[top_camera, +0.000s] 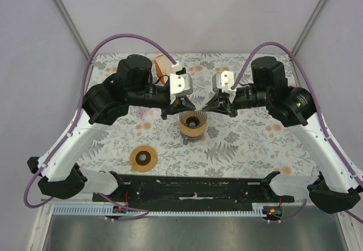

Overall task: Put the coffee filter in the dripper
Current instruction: Place the coffee filter in the coffee dripper.

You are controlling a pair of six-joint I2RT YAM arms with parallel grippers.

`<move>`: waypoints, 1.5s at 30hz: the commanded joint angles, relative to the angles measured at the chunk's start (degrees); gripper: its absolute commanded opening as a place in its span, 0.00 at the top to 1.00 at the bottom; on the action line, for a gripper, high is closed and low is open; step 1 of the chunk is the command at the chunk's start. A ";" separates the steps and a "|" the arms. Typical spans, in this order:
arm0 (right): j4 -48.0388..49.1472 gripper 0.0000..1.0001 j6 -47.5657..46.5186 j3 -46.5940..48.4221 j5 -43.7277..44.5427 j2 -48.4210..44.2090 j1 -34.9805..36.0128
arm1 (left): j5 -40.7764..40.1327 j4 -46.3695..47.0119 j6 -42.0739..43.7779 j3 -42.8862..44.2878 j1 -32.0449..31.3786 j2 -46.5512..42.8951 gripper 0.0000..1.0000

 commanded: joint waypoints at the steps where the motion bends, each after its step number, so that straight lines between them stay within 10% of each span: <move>1: 0.67 1.00 0.51 0.77 1.50 0.07 0.31 | 1.78 0.72 -1.38 -0.51 0.08 0.08 0.98; 28: 9.19 1.00 9.84 -0.37 10.13 -1.95 -2.41 | -4.45 -0.16 6.78 0.37 -1.59 -2.20 0.98; 39: 8.49 1.00 2.54 -4.41 -1.74 -6.34 -2.41 | -7.46 -1.74 16.45 2.75 -1.15 -2.29 0.18; 45: 9.81 1.00 2.80 -3.19 -3.68 -5.38 -2.41 | -6.20 0.10 15.32 -0.68 -1.15 -2.82 0.13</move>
